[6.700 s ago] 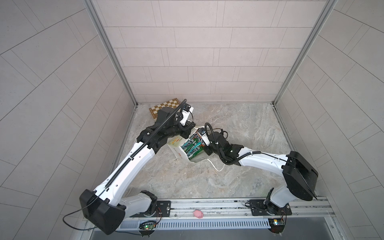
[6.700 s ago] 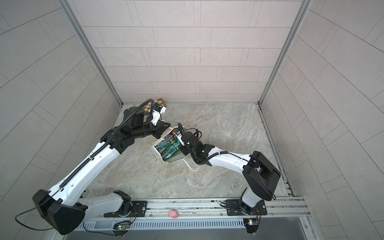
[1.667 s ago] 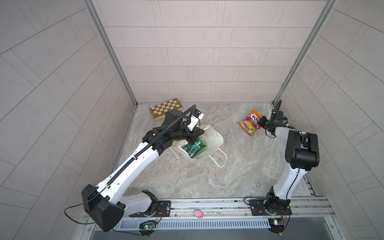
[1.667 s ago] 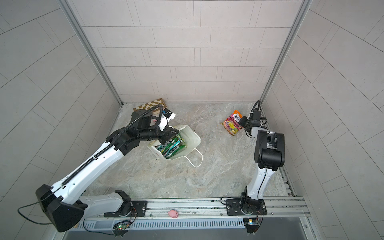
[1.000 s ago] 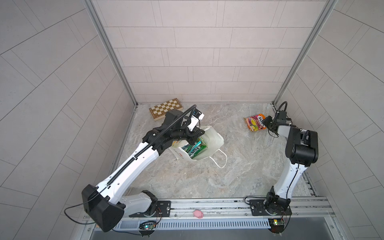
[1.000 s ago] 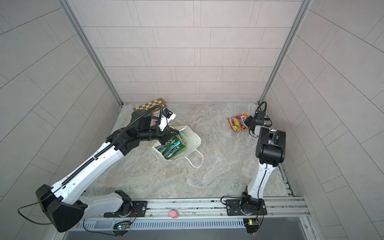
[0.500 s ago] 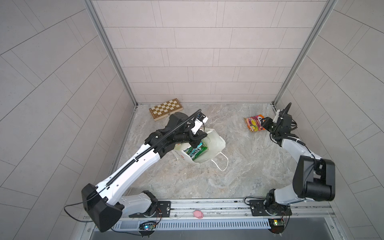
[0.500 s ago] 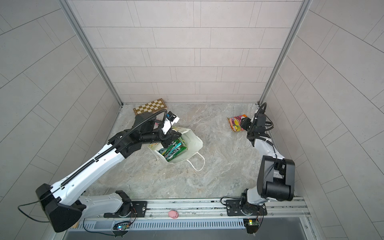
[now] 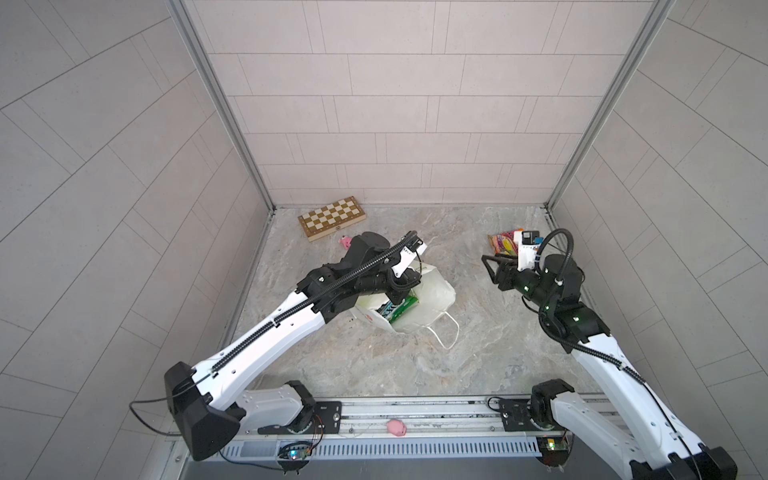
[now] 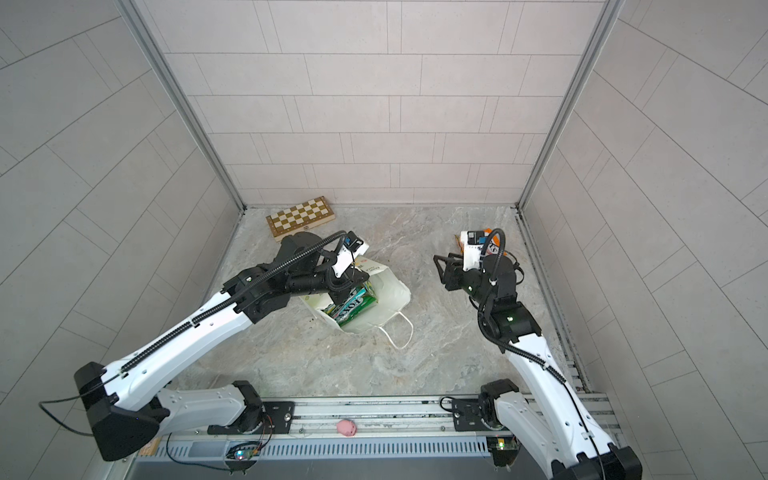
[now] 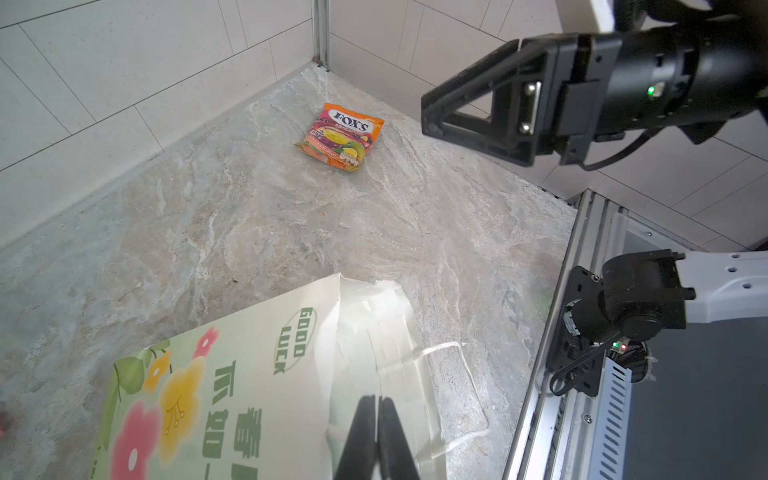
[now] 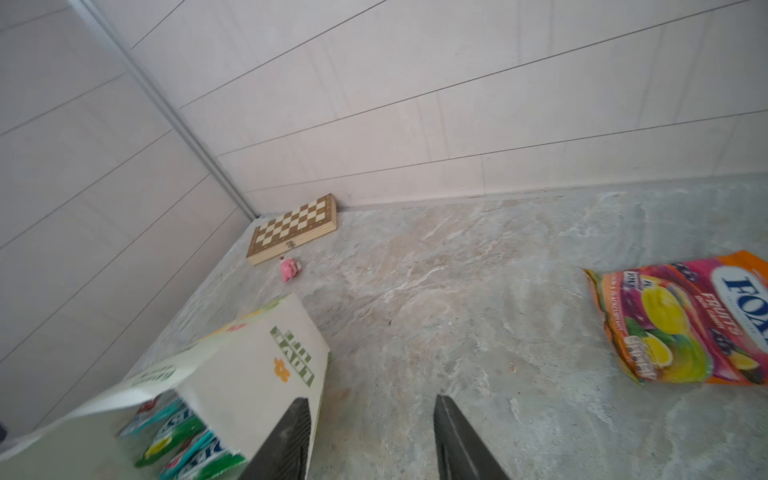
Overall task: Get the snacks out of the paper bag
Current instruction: 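Move the right gripper back toward the bag's open mouth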
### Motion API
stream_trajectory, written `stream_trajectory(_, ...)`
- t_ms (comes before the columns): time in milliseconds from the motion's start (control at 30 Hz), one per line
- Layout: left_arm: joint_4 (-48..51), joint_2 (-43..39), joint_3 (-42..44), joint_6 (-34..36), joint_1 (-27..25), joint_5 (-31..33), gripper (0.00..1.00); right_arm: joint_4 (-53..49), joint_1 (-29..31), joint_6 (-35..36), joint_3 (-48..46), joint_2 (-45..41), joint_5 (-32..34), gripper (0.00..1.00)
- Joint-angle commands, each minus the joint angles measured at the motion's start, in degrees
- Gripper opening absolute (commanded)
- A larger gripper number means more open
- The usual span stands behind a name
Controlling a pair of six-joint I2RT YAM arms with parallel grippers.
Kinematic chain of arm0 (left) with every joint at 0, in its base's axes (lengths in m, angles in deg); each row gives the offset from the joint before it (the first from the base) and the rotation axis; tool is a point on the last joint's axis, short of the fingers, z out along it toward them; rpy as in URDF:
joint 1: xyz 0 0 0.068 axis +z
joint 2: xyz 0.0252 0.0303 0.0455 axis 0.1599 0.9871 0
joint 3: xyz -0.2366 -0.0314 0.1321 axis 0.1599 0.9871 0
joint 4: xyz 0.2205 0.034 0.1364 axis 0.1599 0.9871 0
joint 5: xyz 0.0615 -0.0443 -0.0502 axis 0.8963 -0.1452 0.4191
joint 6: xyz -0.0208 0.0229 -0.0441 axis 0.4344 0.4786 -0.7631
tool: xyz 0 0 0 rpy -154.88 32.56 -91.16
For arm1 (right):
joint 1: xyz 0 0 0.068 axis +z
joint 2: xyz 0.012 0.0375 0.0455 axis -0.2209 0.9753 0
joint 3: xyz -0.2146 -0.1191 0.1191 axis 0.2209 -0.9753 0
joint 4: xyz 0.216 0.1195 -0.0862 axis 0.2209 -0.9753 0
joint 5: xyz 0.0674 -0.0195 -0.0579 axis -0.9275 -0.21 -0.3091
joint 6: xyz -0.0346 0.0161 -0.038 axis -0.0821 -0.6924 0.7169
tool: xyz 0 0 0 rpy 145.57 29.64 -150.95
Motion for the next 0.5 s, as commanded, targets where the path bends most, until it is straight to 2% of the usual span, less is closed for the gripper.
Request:
stream_trajectory(0,-0.5,-0.4,-1.2,-1.2,-0.4,1.2,0.0,-3.2,5.3,5.0,-0.6,0.1,-1.4,0.49)
stream_trajectory(200,-1.2,-0.8,-1.2,-2.9,-0.7,2.0,0.0,-2.9,16.5,11.7,-1.4,1.0,-1.4,0.5)
stream_trajectory(467,-4.5,-2.3,0.5,-5.7,-0.9,3.3,0.0,-0.1,28.4,15.3,-0.7,6.5,4.7,0.49)
